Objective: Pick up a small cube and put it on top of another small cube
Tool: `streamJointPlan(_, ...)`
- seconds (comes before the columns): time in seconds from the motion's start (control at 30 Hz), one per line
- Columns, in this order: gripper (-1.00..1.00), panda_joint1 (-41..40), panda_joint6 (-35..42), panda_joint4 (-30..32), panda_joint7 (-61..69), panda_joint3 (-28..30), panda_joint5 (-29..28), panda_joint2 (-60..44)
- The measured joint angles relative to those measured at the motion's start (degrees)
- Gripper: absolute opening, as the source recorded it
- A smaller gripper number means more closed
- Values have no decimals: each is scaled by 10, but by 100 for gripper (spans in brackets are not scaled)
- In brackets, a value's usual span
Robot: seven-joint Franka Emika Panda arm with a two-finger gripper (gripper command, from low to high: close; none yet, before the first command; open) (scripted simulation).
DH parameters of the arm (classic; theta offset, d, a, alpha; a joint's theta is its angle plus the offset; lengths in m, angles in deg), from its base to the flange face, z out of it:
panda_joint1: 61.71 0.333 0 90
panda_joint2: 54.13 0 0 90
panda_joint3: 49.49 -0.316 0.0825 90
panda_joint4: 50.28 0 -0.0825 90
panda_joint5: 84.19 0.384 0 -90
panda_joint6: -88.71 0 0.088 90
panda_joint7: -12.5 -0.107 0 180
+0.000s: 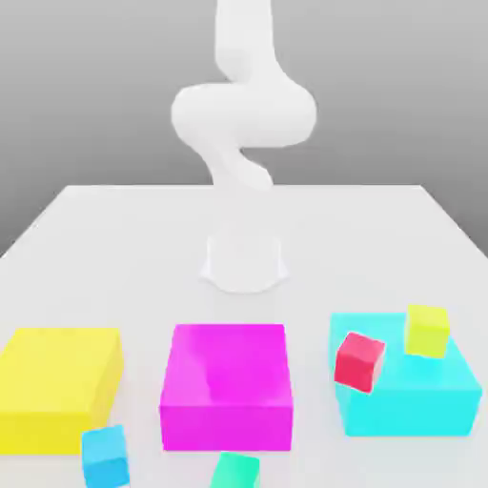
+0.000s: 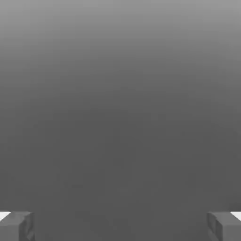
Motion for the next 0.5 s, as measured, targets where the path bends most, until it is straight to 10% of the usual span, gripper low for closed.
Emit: streamJointPlan(0.5,0,-19,-109,21,-60,-14,-3,-315)
